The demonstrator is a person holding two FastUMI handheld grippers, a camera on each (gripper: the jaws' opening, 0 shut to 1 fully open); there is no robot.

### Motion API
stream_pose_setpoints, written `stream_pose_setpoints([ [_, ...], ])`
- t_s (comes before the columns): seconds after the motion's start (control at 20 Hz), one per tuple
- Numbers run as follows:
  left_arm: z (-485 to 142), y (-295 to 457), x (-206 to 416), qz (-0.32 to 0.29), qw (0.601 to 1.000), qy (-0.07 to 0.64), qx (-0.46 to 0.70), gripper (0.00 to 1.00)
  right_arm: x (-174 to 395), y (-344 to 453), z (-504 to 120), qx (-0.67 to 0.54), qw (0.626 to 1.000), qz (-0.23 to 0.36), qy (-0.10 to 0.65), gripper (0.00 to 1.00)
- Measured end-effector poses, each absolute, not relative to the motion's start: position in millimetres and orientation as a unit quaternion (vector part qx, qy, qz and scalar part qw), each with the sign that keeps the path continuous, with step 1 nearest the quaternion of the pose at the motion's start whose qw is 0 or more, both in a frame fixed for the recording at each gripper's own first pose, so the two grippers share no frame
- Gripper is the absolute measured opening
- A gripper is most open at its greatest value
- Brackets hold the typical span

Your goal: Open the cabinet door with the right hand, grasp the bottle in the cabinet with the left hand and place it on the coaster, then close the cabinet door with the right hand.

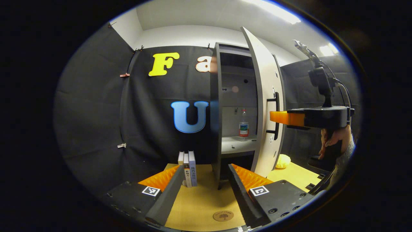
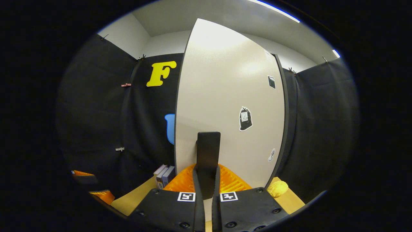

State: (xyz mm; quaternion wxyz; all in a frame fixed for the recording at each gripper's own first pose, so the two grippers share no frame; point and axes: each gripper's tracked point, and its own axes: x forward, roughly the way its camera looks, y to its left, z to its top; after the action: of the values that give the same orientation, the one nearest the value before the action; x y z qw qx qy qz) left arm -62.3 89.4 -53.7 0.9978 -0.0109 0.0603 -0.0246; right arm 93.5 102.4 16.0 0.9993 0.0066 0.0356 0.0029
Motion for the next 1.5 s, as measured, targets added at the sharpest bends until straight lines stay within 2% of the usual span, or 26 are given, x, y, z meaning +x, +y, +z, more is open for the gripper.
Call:
stream_pose_setpoints([
  [0.8, -55, -10, -59, -0.147, 0.987, 0.059, -0.006, 0.86, 9, 2, 23, 0.026, 0.997, -0.05, 0.049, 0.11],
  [1.05, -45, -35, -40, -0.139, 0.989, 0.047, -0.002, 0.86, -11, -43, 24, 0.034, 0.996, -0.061, 0.047, 0.11],
  [1.35, -30, -74, 13, -0.121, 0.992, 0.035, -0.009, 0.86, -19, -112, 20, 0.02, 0.995, -0.079, 0.061, 0.1],
  [1.5, -26, -88, 40, -0.108, 0.994, 0.029, -0.006, 0.86, -23, -142, 21, 0.052, 0.994, -0.079, 0.062, 0.05],
])
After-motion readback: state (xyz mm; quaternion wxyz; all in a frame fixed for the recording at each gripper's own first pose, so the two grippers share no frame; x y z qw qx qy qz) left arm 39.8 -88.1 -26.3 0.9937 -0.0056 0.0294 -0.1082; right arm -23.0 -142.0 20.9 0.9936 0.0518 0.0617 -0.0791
